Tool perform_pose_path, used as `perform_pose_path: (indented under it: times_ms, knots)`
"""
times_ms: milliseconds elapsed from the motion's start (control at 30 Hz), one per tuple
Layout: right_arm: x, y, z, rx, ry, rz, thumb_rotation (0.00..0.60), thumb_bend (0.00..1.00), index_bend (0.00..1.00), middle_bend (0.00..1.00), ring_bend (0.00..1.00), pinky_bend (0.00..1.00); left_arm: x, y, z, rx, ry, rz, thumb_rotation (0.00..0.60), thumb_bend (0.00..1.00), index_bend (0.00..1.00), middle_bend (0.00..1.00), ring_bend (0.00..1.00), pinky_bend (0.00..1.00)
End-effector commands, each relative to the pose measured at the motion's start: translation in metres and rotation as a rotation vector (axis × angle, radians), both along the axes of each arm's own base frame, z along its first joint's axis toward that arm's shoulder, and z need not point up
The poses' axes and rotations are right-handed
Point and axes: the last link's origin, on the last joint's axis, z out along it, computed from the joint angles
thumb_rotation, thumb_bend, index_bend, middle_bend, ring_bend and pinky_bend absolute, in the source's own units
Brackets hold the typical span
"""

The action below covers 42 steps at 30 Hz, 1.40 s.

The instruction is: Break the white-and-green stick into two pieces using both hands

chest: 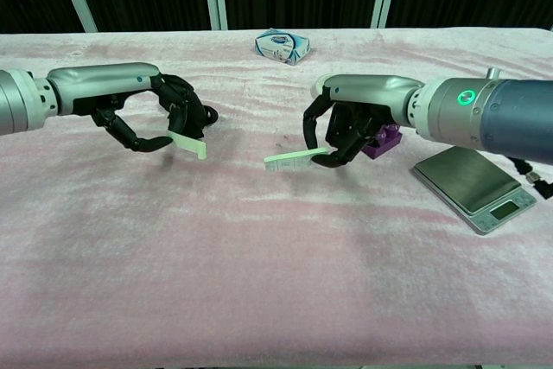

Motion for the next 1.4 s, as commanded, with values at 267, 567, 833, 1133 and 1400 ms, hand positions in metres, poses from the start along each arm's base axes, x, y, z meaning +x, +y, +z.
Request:
perform_pose_path:
  times_ms: [267,567,833,1133,1400]
  knots:
    - [-0.009,0.003,-0.023,-0.025,0.037,-0.028,0.600,0.49,0.73,0.91,0.86,0.78,-0.014,-0.003,-0.028,-0.011,0.056,-0.021,0.600,0.52,0.58,0.18,0.00,0.00]
    - [-0.014,0.006,-0.034,-0.021,0.055,-0.033,0.600,0.48,0.73,0.91,0.86,0.78,-0.019,-0.004,-0.038,-0.004,0.071,-0.040,0.600,0.51,0.53,0.17,0.00,0.00]
    - [-0.019,0.011,-0.040,0.035,0.102,-0.036,0.600,0.30,0.52,0.91,0.86,0.78,-0.025,-0.002,-0.033,-0.028,0.094,-0.023,0.600,0.31,0.27,0.14,0.00,0.00]
    - [-0.017,0.012,-0.033,0.066,0.127,-0.049,0.600,0.19,0.31,0.91,0.86,0.78,-0.015,0.002,-0.011,-0.009,0.054,-0.030,0.600,0.25,0.16,0.11,0.00,0.00]
    - [-0.027,-0.011,0.037,-0.055,0.079,-0.112,0.600,0.19,0.26,0.91,0.86,0.78,0.008,0.006,0.045,0.086,-0.073,-0.054,0.600,0.25,0.16,0.10,0.00,0.00]
